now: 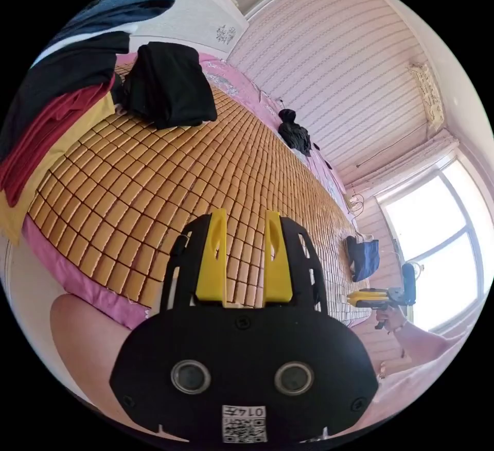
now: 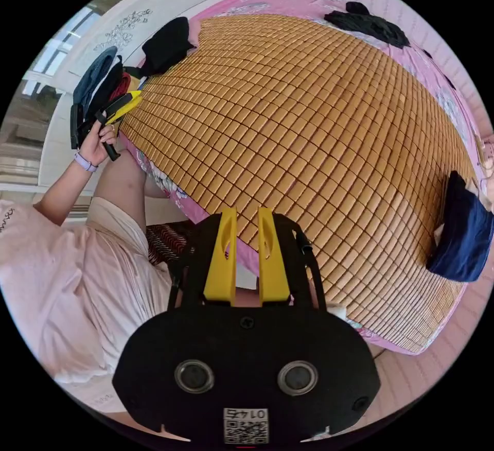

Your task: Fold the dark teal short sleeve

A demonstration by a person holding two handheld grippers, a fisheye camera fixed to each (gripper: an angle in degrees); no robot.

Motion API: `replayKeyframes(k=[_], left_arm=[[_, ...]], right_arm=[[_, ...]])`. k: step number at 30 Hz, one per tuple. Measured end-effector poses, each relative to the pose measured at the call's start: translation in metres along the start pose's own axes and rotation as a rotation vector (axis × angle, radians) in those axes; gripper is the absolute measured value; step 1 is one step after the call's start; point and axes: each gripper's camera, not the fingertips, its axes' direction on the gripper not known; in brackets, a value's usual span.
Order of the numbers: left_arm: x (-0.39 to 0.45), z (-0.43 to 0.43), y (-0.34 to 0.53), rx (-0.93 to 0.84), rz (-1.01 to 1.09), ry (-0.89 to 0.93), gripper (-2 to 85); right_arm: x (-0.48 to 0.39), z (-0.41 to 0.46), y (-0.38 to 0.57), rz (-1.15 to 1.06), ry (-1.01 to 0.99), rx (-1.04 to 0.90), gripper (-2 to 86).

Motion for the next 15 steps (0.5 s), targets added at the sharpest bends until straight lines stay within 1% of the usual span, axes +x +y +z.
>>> replayKeyframes(k=[1,2,3,4,6,7,9,11,15], left_arm=[[0.011,0.005,0.003,-0.005,0.03,0.006,10.9],[0.037,0.015,0.011,-0.023,0.112,0.019,10.9],[0.066,0.028,0.02,-0.056,0.205,0.039,11.0],[0.08,0.035,0.024,-0.075,0.252,0.053,11.1],[0.144,0.064,0.05,-0.148,0.469,0.111,11.1],[0.16,0.071,0.057,-0.164,0.524,0.13,11.1],[0.22,0.104,0.086,-0.242,0.718,0.218,11.3],[0.262,0.132,0.105,-0.301,0.82,0.25,11.6],[0.358,0.211,0.142,-0.405,0.987,0.29,12.0]], right_arm=[[0.015,-0.015,0.035,0.095,0.009,0.073,7.3],[0.028,-0.028,0.066,0.182,0.039,0.138,7.6],[0.034,-0.034,0.081,0.224,0.058,0.167,7.8],[0.047,-0.044,0.109,0.304,0.096,0.223,8.4],[0.064,-0.057,0.144,0.405,0.139,0.302,9.7],[0.076,-0.066,0.162,0.459,0.158,0.354,10.3],[0.094,-0.079,0.184,0.518,0.192,0.426,10.9],[0.124,-0.1,0.202,0.582,0.244,0.513,11.5],[0.178,-0.13,0.206,0.632,0.32,0.564,12.2]])
